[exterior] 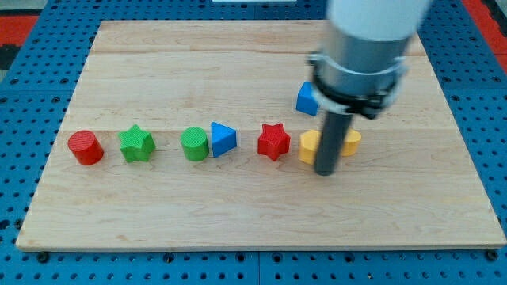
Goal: Move the blue cube towards the top left
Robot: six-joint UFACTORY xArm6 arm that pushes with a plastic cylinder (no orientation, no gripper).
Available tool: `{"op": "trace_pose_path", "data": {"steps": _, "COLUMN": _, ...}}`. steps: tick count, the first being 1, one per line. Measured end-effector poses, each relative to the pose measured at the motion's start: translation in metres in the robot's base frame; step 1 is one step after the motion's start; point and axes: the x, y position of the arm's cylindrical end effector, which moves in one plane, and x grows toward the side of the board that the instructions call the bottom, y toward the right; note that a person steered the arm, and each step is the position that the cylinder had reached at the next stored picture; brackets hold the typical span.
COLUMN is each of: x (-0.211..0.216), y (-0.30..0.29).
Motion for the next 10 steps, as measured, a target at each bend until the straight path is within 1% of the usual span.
{"op": "trace_pose_path", "data": {"steps": 1, "x": -0.027, "y": -0.006}}
{"op": "trace_pose_path", "data": {"steps": 2, "x": -0.048, "y": 0.032}}
{"op": "trace_pose_path", "data": {"steps": 3, "x": -0.081, "y": 0.067}}
{"op": "trace_pose_path", "data": {"steps": 4, "x": -0.114, "y": 0.070}}
{"op": "trace_pose_path", "data": {"steps": 5, "x": -0.116, "y": -0.017}}
{"op": "trace_pose_path", "data": {"steps": 6, "x": -0.144, "y": -0.138}}
{"op": "trace_pose_path", "data": {"steps": 7, "x": -0.173, "y": -0.151}}
{"op": "trace_pose_path", "data": {"steps": 8, "x": -0.124, "y": -0.128}}
{"op": "trace_pose_path", "data": {"steps": 9, "x": -0.169, "y": -0.095}}
{"op": "trace_pose_path", "data": {"steps": 10, "x": -0.217, "y": -0.101}}
